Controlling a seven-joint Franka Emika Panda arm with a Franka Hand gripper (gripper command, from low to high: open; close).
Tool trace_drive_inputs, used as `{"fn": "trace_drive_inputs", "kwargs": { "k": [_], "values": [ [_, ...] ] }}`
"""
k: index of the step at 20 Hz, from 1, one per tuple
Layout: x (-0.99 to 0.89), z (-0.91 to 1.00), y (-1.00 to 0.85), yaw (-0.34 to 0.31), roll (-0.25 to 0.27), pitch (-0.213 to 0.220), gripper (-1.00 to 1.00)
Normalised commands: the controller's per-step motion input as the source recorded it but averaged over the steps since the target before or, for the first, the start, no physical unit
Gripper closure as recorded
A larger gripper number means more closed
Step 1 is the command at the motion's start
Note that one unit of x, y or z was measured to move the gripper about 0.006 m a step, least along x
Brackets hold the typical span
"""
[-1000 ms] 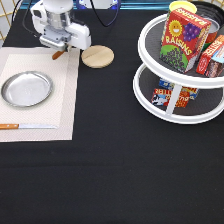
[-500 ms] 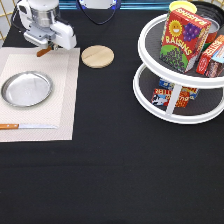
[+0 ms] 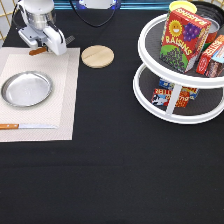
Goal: Arrange plate and fork
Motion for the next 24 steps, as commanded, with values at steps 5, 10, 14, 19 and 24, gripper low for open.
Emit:
{"fn": "trace_drive_inputs", "kwargs": {
  "k": [5,10,14,19,24],
  "values": [
    [0.2,-0.01,-0.08,-0.293,0.0,-0.067,1.0],
    [0.23,0.1,-0.25,-0.217,0.001,-0.03,1.0],
    [0.24,0.11,-0.35,-0.169,0.025,-0.033,1.0],
    [0.1,0.08,-0.55,-0.104,0.076,-0.057,1.0],
    [0.07,0.0,-0.4,-0.162,0.056,-0.095,1.0]
  ]
}}
